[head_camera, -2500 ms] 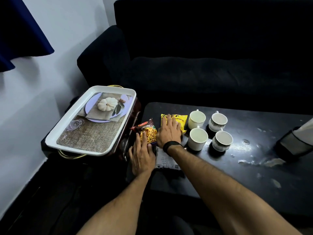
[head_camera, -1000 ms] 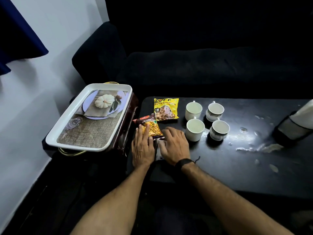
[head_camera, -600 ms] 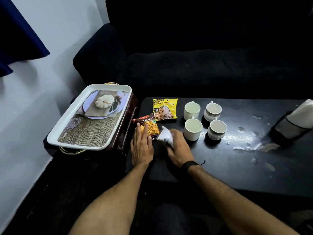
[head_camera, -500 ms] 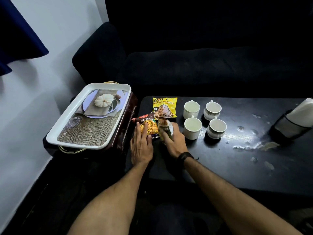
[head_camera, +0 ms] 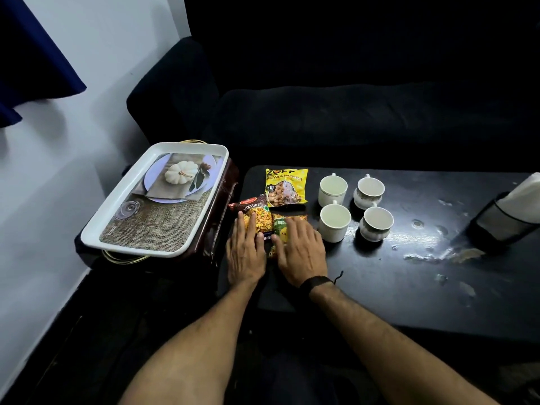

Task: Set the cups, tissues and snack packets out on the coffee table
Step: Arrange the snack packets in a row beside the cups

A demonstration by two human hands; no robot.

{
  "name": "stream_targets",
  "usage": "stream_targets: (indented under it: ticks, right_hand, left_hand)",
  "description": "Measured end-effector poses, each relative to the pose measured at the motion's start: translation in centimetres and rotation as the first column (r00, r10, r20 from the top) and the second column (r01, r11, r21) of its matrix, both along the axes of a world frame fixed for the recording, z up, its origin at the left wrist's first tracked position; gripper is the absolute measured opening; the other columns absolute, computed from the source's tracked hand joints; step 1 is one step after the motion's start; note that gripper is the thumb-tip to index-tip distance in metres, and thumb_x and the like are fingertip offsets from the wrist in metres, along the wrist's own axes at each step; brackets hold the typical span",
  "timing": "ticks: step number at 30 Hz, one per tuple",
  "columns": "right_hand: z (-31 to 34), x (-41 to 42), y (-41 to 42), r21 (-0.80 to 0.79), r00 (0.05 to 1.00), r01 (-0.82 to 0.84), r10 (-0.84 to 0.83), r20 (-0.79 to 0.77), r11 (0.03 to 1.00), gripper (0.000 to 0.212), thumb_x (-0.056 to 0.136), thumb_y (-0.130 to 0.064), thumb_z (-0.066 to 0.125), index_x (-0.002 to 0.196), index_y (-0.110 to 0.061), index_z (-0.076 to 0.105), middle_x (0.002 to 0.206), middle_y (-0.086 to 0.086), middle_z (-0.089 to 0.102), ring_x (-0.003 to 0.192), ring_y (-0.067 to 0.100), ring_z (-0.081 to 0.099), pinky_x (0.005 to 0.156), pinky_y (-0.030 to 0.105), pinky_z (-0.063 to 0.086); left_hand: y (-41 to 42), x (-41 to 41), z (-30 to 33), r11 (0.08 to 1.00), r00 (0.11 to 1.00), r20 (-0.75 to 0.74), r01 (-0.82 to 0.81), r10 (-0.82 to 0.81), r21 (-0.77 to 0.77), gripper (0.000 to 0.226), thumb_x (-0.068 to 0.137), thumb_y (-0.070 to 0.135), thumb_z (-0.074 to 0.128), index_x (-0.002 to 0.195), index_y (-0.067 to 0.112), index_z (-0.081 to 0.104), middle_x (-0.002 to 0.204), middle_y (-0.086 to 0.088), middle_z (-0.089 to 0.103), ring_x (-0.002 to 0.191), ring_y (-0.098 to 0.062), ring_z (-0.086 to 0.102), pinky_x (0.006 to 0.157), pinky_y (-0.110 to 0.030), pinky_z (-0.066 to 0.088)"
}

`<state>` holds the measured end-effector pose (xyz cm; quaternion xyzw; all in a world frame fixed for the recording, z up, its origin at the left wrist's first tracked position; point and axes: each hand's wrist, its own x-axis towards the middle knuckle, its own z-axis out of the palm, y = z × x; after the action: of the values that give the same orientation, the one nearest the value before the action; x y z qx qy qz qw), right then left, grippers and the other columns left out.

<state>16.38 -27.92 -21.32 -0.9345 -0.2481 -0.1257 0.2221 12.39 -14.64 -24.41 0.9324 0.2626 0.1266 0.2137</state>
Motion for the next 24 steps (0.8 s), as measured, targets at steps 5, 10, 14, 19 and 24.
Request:
stream_targets:
  ticks: [5,10,14,19,24]
  right_hand:
    - [-3.0,-0.3,-1.0,-0.109,0.986,-0.069,0.051,-0.16,0.992,0.063,0.098,-0.049,0.027,0.154,-0.022,0.016,0.163,0.001,0.011,0.151,0.023,0.007,0.116,0.053,0.021]
    - [-3.2,0.1,-0.7,-0.133,0.99,-0.027,0.008,-0.141,0.991,0.064,0.098,-0.04,0.033,0.155,-0.022,0.009,0.163,0.007,0.011,0.151,0.027,0.007,0.117,0.053,0.018]
    - [-3.3,-0.1,-0.8,-0.124,0.994,0.004,-0.018,-0.109,0.992,0.061,0.096,-0.035,0.04,0.153,-0.023,0.022,0.152,0.01,0.037,0.14,0.03,0.036,0.111,0.049,0.034]
    - [-3.3,0.1,-0.7,-0.115,0.992,-0.008,-0.007,-0.13,0.993,0.06,0.096,-0.036,0.037,0.153,-0.025,0.021,0.16,0.008,0.024,0.147,0.028,0.025,0.114,0.049,0.029]
    - [-3.0,0.0,-0.8,-0.089,0.986,-0.016,0.0,-0.167,0.996,0.062,0.095,-0.04,0.035,0.153,-0.023,0.021,0.162,0.007,0.017,0.15,0.027,0.016,0.117,0.049,0.025]
  left_hand:
    - [-0.5,-0.2,0.2,0.999,0.999,0.034,-0.017,0.016,0.031,0.06,0.102,0.049,0.021,0.156,0.035,0.002,0.166,0.004,-0.003,0.153,-0.015,0.006,0.121,-0.044,0.019]
    - [0.4,0.9,0.1,0.987,1.0,0.026,-0.002,-0.002,0.164,0.068,0.098,0.06,0.025,0.157,0.032,0.005,0.167,0.001,-0.002,0.154,-0.016,0.003,0.121,-0.043,0.011]
    - [1.0,3.2,0.6,0.977,0.998,0.03,-0.062,0.057,0.203,0.071,0.092,0.069,0.03,0.154,0.038,0.015,0.166,-0.003,0.007,0.153,-0.022,0.007,0.12,-0.051,0.007]
    - [1.3,4.2,-0.1,0.995,0.999,-0.018,-0.032,0.033,0.094,0.069,0.087,0.058,0.051,0.15,0.039,0.031,0.165,-0.002,0.013,0.153,-0.022,0.005,0.12,-0.058,0.012]
    - [1.7,2.5,-0.3,0.99,0.994,0.021,0.107,-0.109,0.097,0.065,0.089,0.047,0.053,0.15,0.039,0.031,0.166,0.005,0.009,0.153,-0.017,0.004,0.12,-0.045,0.019]
